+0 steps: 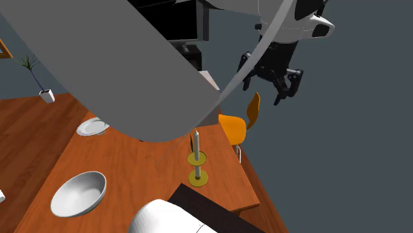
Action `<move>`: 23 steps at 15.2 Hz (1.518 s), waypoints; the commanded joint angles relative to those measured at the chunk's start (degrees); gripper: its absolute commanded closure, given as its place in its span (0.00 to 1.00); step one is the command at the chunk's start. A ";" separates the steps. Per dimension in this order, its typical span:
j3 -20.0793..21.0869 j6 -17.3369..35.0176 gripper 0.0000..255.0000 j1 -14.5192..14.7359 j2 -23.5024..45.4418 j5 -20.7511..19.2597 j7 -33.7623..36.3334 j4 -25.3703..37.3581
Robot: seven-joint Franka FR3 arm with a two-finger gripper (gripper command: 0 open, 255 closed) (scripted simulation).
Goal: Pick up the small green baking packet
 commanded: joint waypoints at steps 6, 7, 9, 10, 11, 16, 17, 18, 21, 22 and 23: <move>1.83 7.06 0.00 3.28 5.26 1.01 -3.71 -3.01; 2.20 8.45 0.00 3.93 6.43 1.20 -4.45 -3.48; 2.99 11.20 0.00 5.21 8.86 1.57 -5.93 -4.29; 3.39 12.56 0.00 5.84 10.13 1.74 -6.67 -4.63; 3.79 13.91 0.00 6.47 11.42 1.91 -7.40 -4.93; 5.91 20.48 0.00 9.49 18.34 2.59 -10.99 -5.82; 6.36 21.75 0.00 10.07 19.80 2.68 -11.68 -5.89; 6.80 23.00 0.00 10.64 21.28 2.76 -12.36 -5.91; 8.19 26.67 0.00 12.28 25.83 2.85 -14.34 -5.78; 8.67 27.85 0.00 12.81 27.38 2.83 -14.97 -5.66; 9.15 29.02 0.00 13.32 28.95 2.78 -15.58 -5.52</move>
